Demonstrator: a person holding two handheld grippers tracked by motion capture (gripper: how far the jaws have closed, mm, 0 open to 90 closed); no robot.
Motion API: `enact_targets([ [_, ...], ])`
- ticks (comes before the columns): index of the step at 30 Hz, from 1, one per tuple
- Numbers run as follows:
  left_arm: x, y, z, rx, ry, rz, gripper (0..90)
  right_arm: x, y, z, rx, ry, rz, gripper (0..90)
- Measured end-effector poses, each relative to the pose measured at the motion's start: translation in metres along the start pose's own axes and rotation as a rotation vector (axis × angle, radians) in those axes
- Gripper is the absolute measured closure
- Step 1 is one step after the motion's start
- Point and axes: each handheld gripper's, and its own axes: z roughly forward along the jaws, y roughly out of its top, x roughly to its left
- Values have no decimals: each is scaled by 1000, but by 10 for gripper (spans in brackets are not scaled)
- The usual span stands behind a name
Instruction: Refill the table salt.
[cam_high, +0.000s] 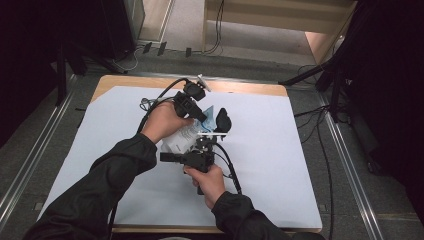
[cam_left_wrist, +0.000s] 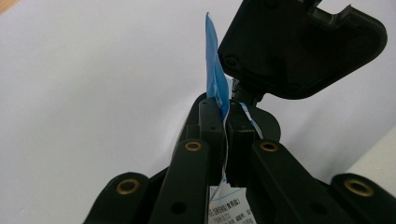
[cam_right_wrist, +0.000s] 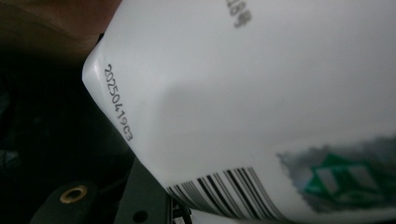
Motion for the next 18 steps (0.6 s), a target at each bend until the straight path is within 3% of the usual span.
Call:
enact_targets([
  [12, 0, 1, -2, 5, -1, 11, 892, 0, 0, 1, -8, 3, -11, 677],
  [18, 3, -5, -1, -33, -8, -3, 886, 0, -2, 2, 10, -48, -47, 669],
])
